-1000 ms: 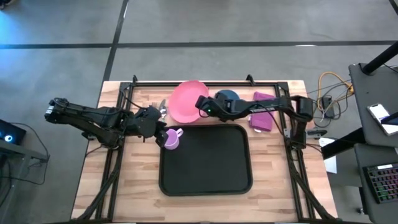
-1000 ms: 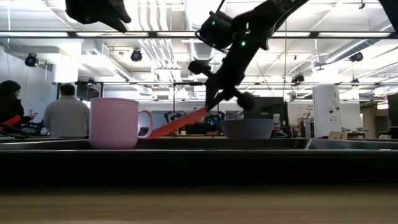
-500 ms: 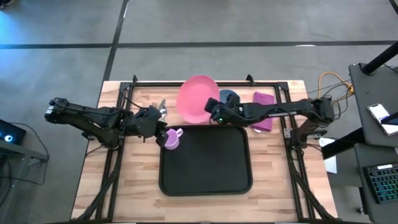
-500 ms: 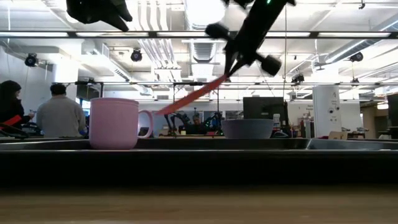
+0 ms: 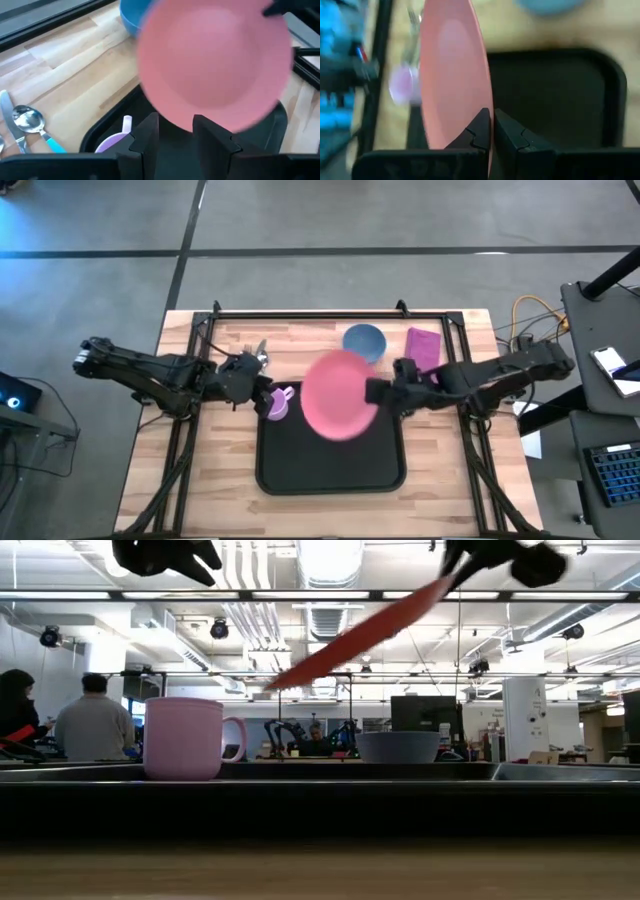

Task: Set up tray
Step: Put the pink plate to the right of the light purple mug on the black tray

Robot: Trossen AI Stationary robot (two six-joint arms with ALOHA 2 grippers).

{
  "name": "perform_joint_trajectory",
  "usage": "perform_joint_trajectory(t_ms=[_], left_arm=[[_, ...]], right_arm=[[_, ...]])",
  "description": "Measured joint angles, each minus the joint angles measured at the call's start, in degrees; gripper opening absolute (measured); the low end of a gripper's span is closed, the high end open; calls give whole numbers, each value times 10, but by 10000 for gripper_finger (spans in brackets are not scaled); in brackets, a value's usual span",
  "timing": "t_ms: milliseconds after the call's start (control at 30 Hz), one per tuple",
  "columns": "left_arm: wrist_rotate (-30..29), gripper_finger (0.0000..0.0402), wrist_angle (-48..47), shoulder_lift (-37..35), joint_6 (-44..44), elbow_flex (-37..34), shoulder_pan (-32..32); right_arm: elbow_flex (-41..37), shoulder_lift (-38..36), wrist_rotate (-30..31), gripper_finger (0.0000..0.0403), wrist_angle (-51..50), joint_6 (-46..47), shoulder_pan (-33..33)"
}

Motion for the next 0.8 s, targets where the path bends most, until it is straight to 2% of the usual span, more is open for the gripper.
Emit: perform_joint_trajectory(t_ms=[100,233,467,567,700,800], left_arm=[[0,102,1,12,0,-1,-7],[0,102,11,33,0,-1,-14],[3,102,32,65,-3,-1,-28],[4,102,38,74,-12,-1,-33],[4,102,43,75,-15,-1,-40],[4,102,40,75,-16,-1,-40]], right_arm=[[-19,-5,-59,9,-2,20,27],[-65,2,-85,9,27,61,48],[-200,18,-119,9,241,111,49],[-249,35,-141,9,298,136,49],[-284,58,-153,12,313,179,55],[-288,71,-153,31,314,166,54]])
